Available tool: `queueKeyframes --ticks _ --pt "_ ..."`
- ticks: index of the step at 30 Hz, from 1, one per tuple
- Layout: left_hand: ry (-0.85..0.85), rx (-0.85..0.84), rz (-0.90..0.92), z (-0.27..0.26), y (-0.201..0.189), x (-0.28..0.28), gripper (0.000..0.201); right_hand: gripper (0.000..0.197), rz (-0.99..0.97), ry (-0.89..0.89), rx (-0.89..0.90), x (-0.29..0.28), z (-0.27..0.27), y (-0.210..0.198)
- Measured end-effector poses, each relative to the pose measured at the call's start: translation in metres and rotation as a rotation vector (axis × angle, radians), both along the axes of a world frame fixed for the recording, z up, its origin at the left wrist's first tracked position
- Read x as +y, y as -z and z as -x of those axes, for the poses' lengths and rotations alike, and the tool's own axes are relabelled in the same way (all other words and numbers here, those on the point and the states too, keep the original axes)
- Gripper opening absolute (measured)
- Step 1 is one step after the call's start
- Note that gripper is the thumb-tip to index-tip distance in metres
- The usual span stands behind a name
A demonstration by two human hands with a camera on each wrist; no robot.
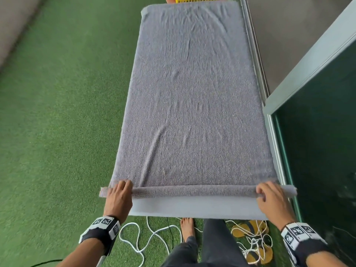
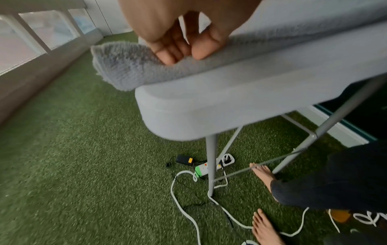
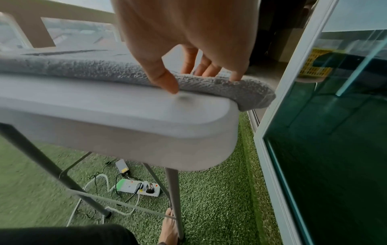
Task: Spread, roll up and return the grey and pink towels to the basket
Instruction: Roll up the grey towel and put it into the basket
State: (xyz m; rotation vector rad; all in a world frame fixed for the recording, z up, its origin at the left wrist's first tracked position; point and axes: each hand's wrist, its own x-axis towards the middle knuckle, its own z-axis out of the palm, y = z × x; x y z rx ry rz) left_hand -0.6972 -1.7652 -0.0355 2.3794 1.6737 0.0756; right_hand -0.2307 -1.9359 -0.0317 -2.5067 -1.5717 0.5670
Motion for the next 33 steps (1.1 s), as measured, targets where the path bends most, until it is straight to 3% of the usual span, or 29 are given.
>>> queueKeyframes --ticks 2,6,11,15,19,22,25,28,33 --pt "0.046 -0.071 0.043 0.000 0.009 -0.002 0.014 0.038 0.030 -0.038 -0.027 -0.004 0.001 0.003" --pt "0.080 -0.116 0.018 0.009 0.013 -0.010 0.049 0.041 0.000 0.024 -0.024 -0.001 0.001 0.002" --pt "0.065 -0.133 -0.029 0.015 0.009 -0.004 0.042 0.032 -0.078 0.084 0.032 0.011 -0.006 -0.004" --pt "0.103 -0.062 0.025 0.011 -0.004 -0.001 0.033 0.016 0.072 0.061 0.025 0.014 -0.012 -0.014" --pt "0.187 0.079 0.097 0.010 -0.021 -0.006 0.020 0.030 0.332 0.008 -0.058 0.006 -0.004 -0.025" --pt "0.190 0.147 0.035 0.014 -0.018 -0.008 0.007 0.011 0.225 -0.034 -0.100 -0.001 -0.006 -0.028" --pt "0.113 0.176 -0.021 0.012 -0.008 -0.003 0.028 0.026 0.065 -0.089 -0.186 -0.009 -0.006 -0.019" --pt "0.129 0.107 0.033 0.004 -0.006 -0.013 0.032 0.041 0.052 -0.114 -0.114 -0.015 0.004 -0.007" --pt "0.131 0.075 0.075 0.005 -0.004 -0.020 0.054 0.039 0.015 -0.049 -0.073 -0.016 0.009 -0.003"
